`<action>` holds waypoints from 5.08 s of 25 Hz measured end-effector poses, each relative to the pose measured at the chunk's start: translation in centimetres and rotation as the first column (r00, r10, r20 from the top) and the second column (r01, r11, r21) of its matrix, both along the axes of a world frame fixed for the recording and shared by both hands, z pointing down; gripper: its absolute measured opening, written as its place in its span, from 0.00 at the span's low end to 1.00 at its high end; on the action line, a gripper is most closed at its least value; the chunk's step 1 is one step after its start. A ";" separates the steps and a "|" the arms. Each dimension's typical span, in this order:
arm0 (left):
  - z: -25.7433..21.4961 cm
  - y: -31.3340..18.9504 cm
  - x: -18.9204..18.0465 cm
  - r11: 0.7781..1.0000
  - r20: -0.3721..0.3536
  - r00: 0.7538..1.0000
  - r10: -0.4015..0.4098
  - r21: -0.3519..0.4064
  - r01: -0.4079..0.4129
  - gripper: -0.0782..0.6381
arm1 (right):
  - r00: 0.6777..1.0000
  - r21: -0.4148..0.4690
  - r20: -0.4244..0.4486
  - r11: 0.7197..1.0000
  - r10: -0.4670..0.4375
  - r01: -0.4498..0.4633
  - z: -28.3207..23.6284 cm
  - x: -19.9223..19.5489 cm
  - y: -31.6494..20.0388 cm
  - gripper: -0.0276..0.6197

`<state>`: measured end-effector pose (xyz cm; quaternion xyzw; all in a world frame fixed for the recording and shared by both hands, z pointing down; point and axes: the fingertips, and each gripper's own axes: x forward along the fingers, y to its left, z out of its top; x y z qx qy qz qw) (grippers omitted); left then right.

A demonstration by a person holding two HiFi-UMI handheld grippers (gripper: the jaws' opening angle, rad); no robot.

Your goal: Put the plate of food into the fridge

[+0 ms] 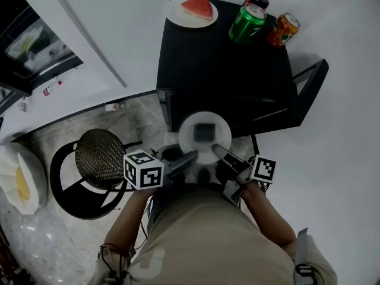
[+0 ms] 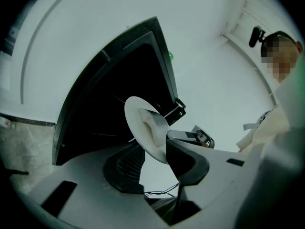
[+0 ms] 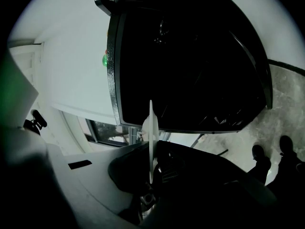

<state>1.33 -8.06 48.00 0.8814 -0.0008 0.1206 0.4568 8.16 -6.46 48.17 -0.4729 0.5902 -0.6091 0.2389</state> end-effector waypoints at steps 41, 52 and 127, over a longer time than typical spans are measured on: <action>6.7 0.5 2.9 0.862 0.061 0.958 -0.279 -0.425 0.278 0.17 | 0.947 -0.146 -0.252 0.975 -0.201 0.168 6.5 3.0 0.3 0.10; 7.7 0.7 3.2 0.822 0.071 0.944 -0.323 -0.474 0.316 0.16 | 0.880 -0.180 -0.366 0.951 -0.302 0.251 7.7 3.6 0.5 0.15; 16.7 -3.7 2.8 0.677 0.042 0.844 -0.534 -0.576 0.457 0.14 | 0.802 -0.278 -0.437 0.909 -0.406 0.309 10.4 4.4 4.6 0.22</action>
